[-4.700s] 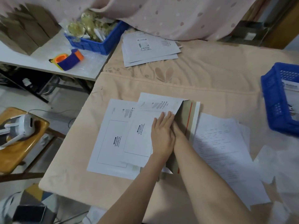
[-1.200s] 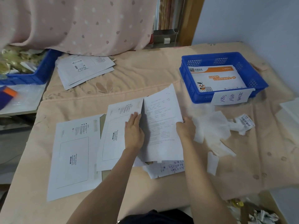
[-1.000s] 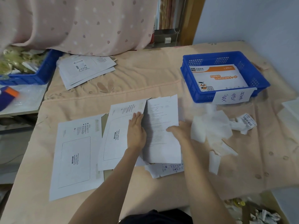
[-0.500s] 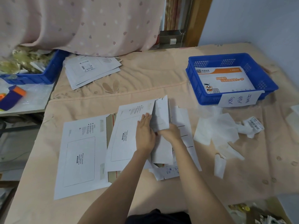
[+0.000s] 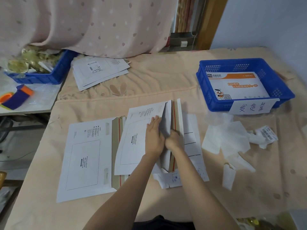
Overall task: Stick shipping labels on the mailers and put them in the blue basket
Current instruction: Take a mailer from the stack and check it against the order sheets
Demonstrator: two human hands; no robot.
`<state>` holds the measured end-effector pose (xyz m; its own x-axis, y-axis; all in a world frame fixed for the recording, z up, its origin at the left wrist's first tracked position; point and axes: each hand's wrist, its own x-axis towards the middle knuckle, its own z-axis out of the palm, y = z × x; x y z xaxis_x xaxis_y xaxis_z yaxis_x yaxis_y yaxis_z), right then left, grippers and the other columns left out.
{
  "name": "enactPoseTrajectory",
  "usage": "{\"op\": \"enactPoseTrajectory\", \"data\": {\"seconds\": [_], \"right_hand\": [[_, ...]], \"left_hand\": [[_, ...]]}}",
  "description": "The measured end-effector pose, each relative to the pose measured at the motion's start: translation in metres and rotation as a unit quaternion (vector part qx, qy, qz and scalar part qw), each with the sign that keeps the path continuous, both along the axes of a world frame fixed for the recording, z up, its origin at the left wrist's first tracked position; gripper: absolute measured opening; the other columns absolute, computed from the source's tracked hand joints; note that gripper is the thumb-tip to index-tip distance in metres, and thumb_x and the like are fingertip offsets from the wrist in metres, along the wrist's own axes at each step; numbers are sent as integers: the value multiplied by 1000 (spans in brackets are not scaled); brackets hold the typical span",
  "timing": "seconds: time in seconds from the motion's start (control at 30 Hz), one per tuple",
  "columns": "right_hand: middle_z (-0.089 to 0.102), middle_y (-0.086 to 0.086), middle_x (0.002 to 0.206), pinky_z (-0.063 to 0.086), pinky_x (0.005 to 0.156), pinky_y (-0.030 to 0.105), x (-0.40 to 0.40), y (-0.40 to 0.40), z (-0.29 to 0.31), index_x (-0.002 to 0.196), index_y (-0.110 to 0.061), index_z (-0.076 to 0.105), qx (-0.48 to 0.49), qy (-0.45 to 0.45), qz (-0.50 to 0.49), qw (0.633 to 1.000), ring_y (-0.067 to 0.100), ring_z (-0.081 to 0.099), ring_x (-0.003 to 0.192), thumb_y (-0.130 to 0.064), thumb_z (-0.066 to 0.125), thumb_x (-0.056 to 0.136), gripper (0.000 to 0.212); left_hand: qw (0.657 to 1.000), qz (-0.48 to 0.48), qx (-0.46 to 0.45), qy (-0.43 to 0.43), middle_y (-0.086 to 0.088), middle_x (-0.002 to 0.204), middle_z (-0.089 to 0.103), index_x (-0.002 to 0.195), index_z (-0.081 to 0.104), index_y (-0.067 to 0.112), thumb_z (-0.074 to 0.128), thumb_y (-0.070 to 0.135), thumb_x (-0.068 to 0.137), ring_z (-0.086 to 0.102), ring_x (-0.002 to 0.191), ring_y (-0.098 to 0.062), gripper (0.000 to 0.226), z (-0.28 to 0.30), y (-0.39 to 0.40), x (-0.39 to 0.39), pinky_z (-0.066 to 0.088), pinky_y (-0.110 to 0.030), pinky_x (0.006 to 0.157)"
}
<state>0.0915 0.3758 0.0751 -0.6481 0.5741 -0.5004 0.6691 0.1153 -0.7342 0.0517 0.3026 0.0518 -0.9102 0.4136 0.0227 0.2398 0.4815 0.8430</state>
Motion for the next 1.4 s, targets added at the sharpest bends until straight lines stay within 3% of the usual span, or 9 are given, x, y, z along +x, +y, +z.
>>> {"op": "enactPoseTrajectory", "data": {"seconds": [0.17, 0.37, 0.53, 0.77, 0.93, 1.03, 1.13, 1.23, 1.4], "right_hand": [[49, 12, 139, 36, 94, 25, -8, -4, -6, 139, -3, 42, -74, 8, -32, 997, 26, 47, 127, -10, 31, 103, 38], [61, 16, 111, 46, 81, 28, -14, -8, -13, 119, 1, 57, -158, 36, -73, 984, 23, 56, 98, -12, 32, 103, 32], [56, 14, 104, 44, 88, 30, -21, -12, -16, 118, -3, 52, -365, 95, -173, 910, 23, 54, 97, -17, 26, 105, 31], [66, 14, 110, 50, 92, 39, -16, 7, -33, 112, -5, 63, -90, -10, 15, 996, 29, 61, 102, -32, 40, 101, 38], [57, 10, 117, 43, 88, 37, 5, 30, -30, 115, -10, 61, 190, 3, -187, 964, 29, 51, 115, -40, 44, 97, 39], [56, 9, 109, 46, 79, 35, 5, 39, -34, 121, -6, 53, 93, -13, -194, 977, 24, 56, 98, -32, 52, 95, 37], [56, 8, 84, 39, 66, 31, 1, 42, -40, 97, -5, 57, -38, -21, -192, 980, 17, 51, 71, -17, 46, 94, 17], [62, 20, 93, 43, 71, 34, 0, 43, -43, 102, 2, 59, -18, -4, -168, 986, 23, 54, 76, -2, 42, 90, 21], [66, 7, 110, 42, 62, 26, -3, 55, -53, 125, -10, 58, -32, 18, -159, 987, 20, 58, 80, 0, 39, 90, 41]], "left_hand": [[1000, 3, 4, -19, -6, 152, 34, 142, 41, 8, 34, -16, 83, 19, 146, -19, 64, 0, 2, -1, 7, -32, 121], [999, 3, 14, -37, -5, 152, 34, 142, 42, 10, 37, -15, 84, 19, 146, -18, 63, 1, 3, -2, 10, -34, 121], [999, 1, 22, -47, -6, 152, 35, 142, 43, 8, 40, -14, 83, 19, 146, -19, 63, 2, 4, -5, 12, -36, 121], [999, -11, 13, -50, -5, 153, 33, 143, 41, 10, 40, -9, 88, 19, 146, -19, 58, 2, 5, -7, 8, -29, 120], [999, 3, 8, -47, -4, 153, 34, 144, 40, 11, 39, -2, 93, 19, 146, -19, 52, 1, 10, -7, 12, -37, 121], [998, -5, 0, -57, -3, 154, 32, 144, 37, 11, 39, -4, 93, 18, 146, -18, 53, -1, 13, -7, 11, -36, 121], [998, -21, -1, -64, -6, 154, 31, 144, 37, 8, 38, -8, 90, 18, 146, -21, 56, -5, 14, -8, 11, -35, 120], [994, -39, -6, -99, -4, 155, 27, 146, 32, 9, 37, -4, 92, 16, 146, -19, 56, -6, 16, -11, 9, -34, 120], [978, -48, -6, -201, -5, 143, 46, 142, 40, 11, 37, 5, 97, 39, 134, -20, 45, -8, 19, -32, 30, -30, 111]]}}
